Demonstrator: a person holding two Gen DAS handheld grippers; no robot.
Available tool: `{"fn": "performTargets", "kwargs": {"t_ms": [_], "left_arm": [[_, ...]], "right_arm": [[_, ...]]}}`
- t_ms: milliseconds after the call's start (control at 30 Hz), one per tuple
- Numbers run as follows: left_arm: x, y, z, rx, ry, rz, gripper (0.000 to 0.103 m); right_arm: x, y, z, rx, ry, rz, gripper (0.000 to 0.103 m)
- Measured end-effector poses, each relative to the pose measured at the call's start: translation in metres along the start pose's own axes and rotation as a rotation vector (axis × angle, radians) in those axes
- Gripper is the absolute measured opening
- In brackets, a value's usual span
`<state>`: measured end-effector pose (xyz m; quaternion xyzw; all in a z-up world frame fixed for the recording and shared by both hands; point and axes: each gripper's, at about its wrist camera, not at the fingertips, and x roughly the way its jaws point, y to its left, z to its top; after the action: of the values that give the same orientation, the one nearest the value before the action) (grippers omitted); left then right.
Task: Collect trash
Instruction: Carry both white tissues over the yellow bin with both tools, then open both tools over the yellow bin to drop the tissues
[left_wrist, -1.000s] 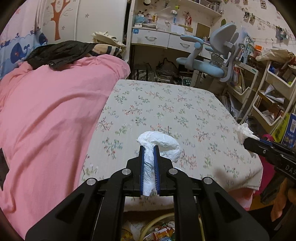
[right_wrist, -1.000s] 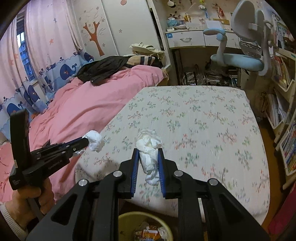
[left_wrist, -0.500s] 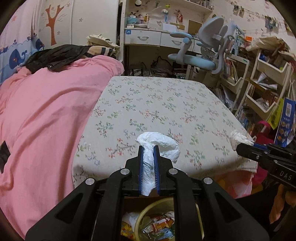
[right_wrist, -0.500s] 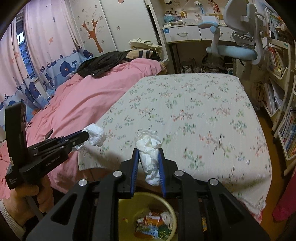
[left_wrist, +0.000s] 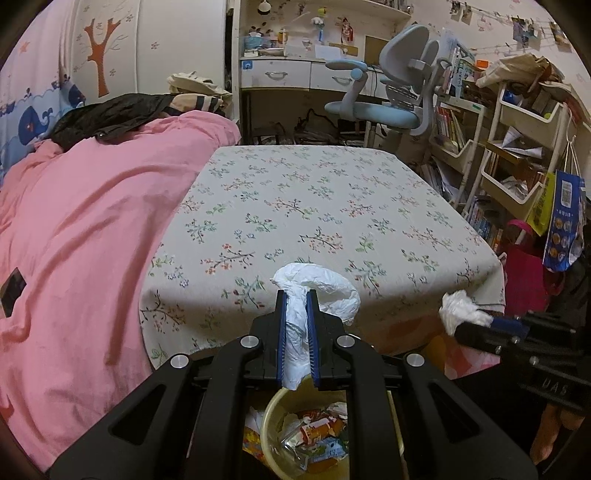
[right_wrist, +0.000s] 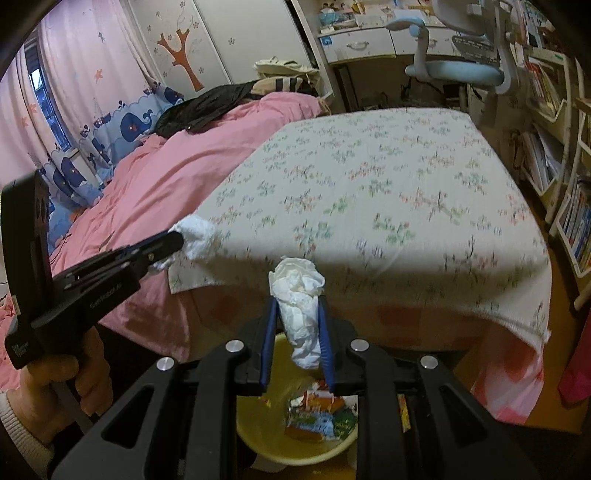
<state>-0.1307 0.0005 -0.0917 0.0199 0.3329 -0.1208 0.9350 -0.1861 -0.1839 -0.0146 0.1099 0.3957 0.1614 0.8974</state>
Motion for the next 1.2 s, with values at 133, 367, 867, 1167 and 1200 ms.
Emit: {"fn": "performTargets", "kwargs": {"t_ms": [133,367,867,1167,1200], "left_arm": [[-0.004,-0.003,-0.006,0.004,0.004,-0.003,0.009],[-0.01,-0.007,-0.014,0.012,0.01,-0.007,0.009],[-0.014,-0.014,-0.032,0.018,0.053,-0.012,0.01],[-0.011,-0.016,-0.044,0.015,0.113,0.005,0.01],[-0.01,-0.015,-0.045,0.011,0.118,0.005,0.01]], "right_arm": [[0.002,0.006,-0.011,0.001,0.03,0.002,0.023],[0.007,0.012,-0.02,-0.005,0.068,0.001,0.024],[0.01,0.015,-0.029,-0.003,0.11,-0.012,0.024],[0.015,0.015,-0.036,0.002,0.156,-0.017,0.025],[0.015,0.015,-0.036,0.002,0.16,-0.017,0.025]]}}
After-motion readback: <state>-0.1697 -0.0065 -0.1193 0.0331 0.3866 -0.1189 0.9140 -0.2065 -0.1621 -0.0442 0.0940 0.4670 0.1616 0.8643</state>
